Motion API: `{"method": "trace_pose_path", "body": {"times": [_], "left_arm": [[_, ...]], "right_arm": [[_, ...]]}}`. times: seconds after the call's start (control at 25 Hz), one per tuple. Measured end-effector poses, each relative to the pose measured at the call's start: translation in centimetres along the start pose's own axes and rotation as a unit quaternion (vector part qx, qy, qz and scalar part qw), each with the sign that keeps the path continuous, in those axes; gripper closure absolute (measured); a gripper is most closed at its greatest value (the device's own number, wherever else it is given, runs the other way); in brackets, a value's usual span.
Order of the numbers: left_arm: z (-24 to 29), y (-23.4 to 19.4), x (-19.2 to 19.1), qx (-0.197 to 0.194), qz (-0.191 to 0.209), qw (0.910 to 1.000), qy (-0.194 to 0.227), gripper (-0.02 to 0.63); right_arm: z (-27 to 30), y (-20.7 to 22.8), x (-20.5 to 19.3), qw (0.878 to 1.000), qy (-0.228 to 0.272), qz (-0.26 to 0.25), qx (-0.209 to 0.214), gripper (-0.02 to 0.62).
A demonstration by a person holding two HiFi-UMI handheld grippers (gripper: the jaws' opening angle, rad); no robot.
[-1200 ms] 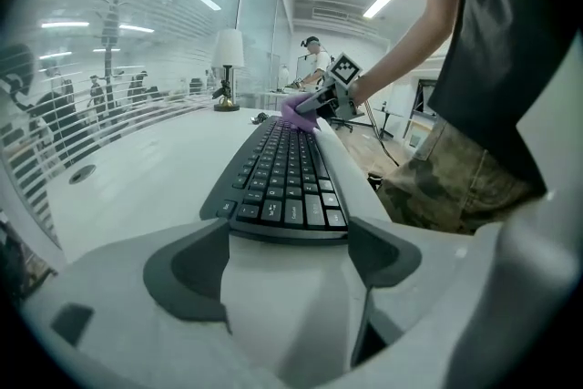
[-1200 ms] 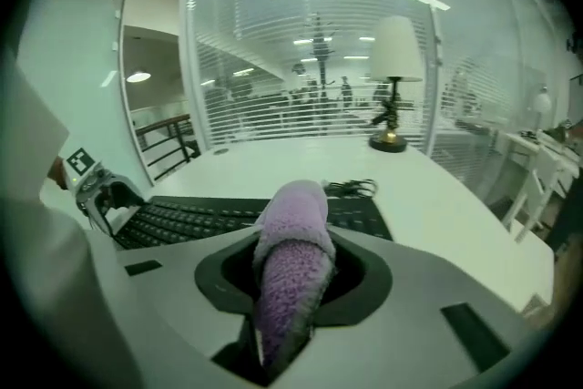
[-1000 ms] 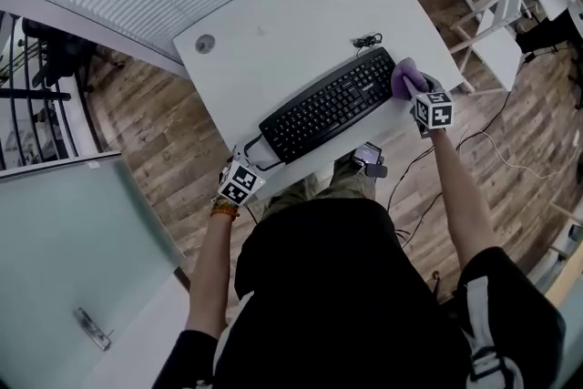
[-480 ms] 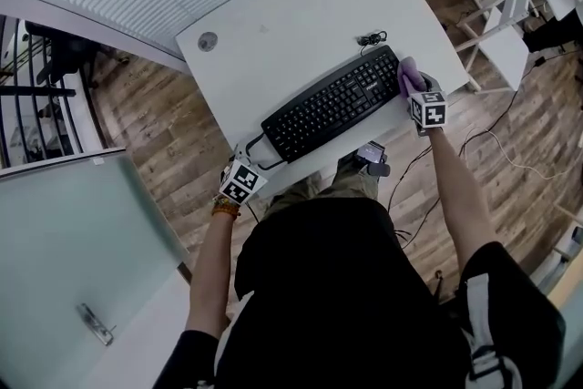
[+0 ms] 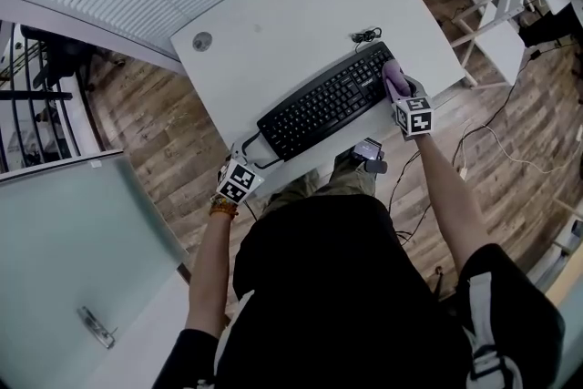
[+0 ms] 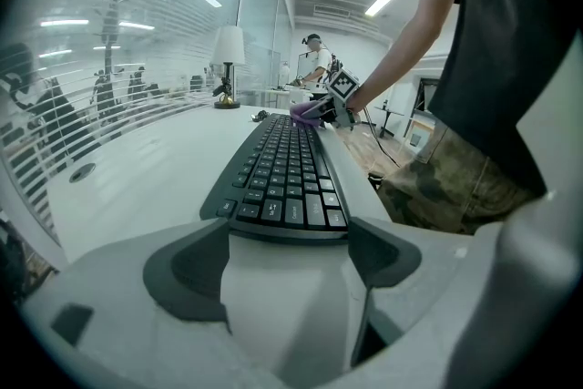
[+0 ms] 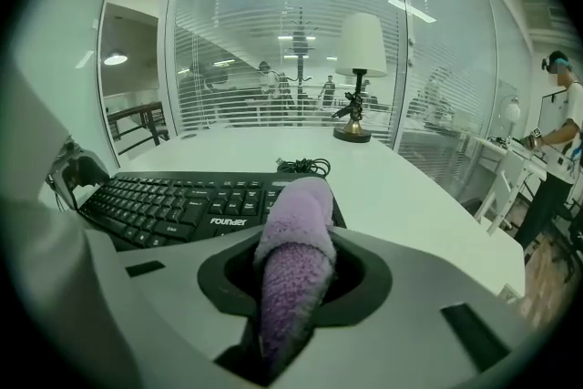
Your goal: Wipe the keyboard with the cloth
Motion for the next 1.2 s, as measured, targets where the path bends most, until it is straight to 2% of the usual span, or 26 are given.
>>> {"method": "trace_pose_path", "body": {"times": [0.68, 0.84, 1.2], "left_arm": [[0.0, 0.1, 0.1, 0.001, 0.003, 1.0, 0.007, 0.201], [0.1, 0.0, -0.1, 0.0, 0.004, 1.0, 0.007, 0.201], [-0.1, 0.0, -0.1, 0.0, 0.004, 1.0, 0.007, 0.201]], "right_arm": [[-0.9, -5.5, -0.3, 0.999, -0.005, -0.033, 0.032, 0.508], [-1.2, -7.0, 0.0, 0.999, 0.001, -0.019, 0.025, 0.508], [-1.6, -9.2, -0.4, 0.999, 0.0, -0.01, 0.046, 0.508]]}}
Point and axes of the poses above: the fingertips, and each gripper's own axes: z forward along the fingers, y to its right, x out of its top, the point moved 6 cm from there along -z, backward along the fingers, and after that the axes turned 4 degrees about -x, right-handed, at the moved point
